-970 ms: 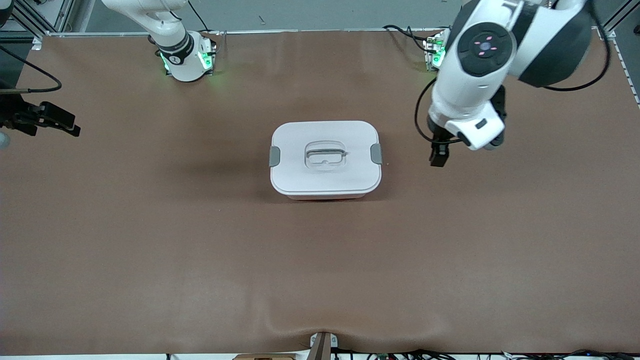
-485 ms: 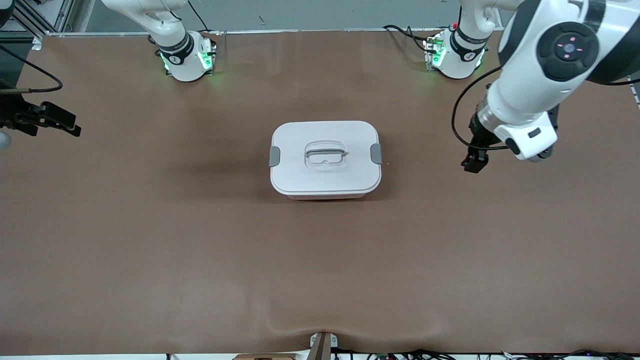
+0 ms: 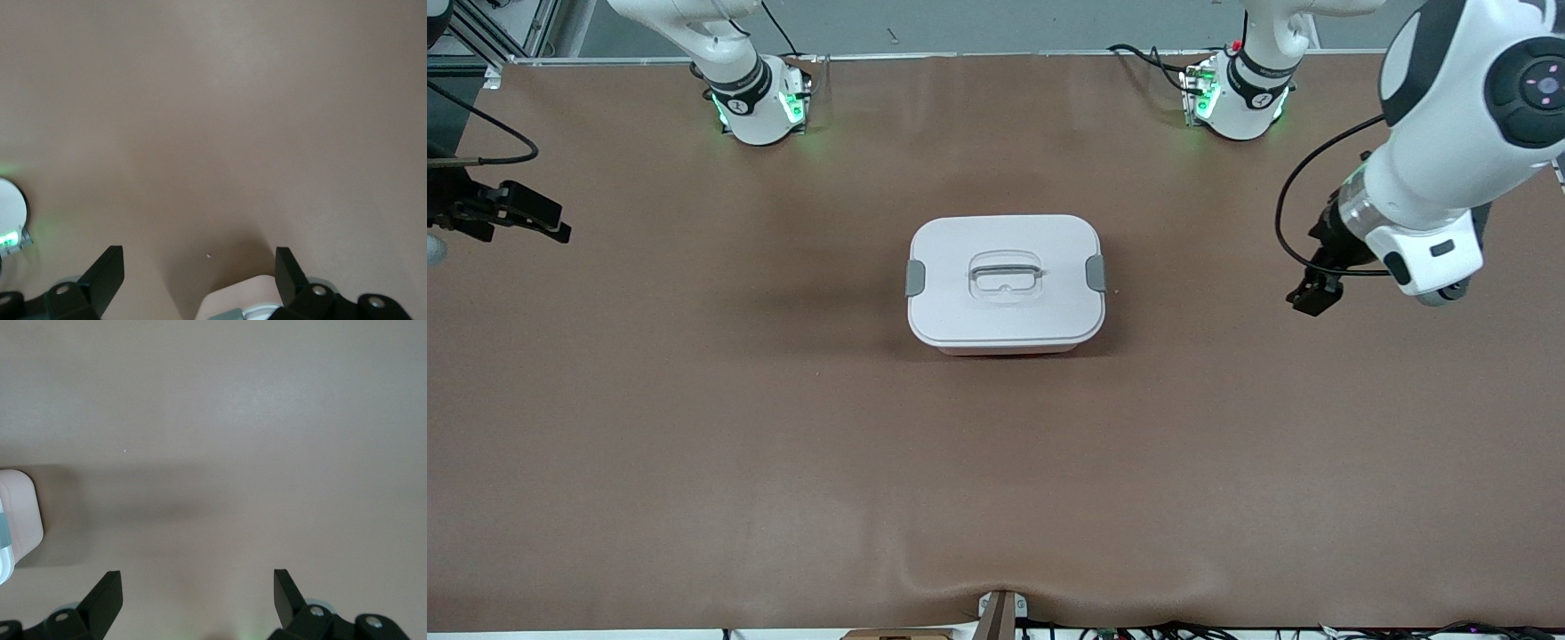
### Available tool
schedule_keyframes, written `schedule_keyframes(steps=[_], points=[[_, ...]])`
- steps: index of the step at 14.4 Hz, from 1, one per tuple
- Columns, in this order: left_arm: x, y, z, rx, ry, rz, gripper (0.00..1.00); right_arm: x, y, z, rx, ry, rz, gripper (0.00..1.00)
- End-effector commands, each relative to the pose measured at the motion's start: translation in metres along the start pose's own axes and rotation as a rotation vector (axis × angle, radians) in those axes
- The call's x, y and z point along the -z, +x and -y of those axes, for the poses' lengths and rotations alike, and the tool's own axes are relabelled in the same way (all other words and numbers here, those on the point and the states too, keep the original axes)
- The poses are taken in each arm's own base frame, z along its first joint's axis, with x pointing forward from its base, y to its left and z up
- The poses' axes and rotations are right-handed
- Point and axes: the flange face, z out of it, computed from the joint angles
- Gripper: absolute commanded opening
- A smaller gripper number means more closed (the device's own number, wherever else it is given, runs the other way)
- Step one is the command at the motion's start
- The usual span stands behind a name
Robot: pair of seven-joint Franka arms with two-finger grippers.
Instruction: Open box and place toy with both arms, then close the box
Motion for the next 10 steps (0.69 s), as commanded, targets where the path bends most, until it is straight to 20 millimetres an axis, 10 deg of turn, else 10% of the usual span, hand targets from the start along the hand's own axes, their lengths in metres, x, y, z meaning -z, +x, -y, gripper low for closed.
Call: schedule_keyframes(steps=[1,10], points=[[0.012,0.018,0.01,-0.082,-0.014,0.005,1.0,0.005,0.001,0.0,0.004,-0.014,-0.008,1.0],[0.017,0.074,0.028,-0.321,-0.025,0.001,1.0,0.006,0.001,-0.001,0.001,-0.014,-0.011,1.0]])
